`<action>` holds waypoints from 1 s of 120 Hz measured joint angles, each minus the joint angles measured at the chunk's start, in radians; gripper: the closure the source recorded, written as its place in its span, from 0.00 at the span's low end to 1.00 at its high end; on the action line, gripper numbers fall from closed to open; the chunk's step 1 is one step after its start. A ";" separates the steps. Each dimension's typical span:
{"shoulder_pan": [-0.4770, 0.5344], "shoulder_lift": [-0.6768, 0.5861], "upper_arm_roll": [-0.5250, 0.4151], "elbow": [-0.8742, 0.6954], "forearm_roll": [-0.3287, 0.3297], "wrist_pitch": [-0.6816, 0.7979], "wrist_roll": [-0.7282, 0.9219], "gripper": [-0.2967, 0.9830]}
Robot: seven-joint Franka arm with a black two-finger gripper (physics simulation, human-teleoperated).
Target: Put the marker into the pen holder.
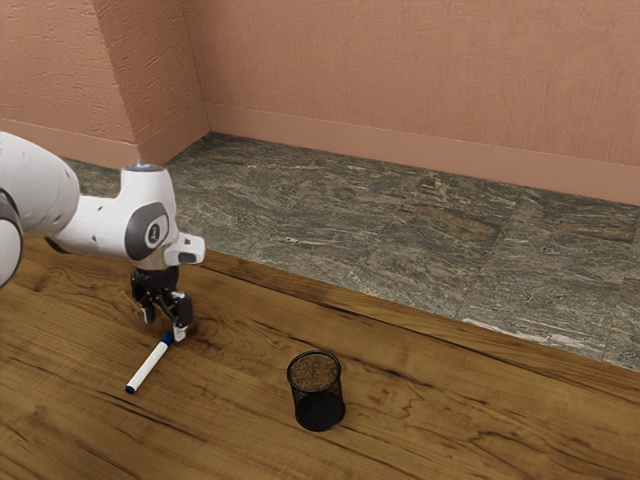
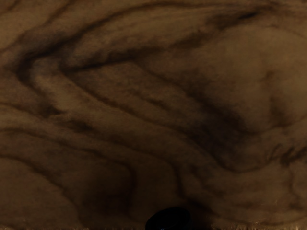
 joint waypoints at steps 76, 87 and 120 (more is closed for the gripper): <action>-0.012 -0.013 0.006 -0.066 0.011 0.069 0.034 0.50; -0.014 -0.013 0.006 -0.066 0.016 0.070 0.032 0.53; -0.025 -0.018 0.007 -0.067 0.094 0.084 -0.035 0.81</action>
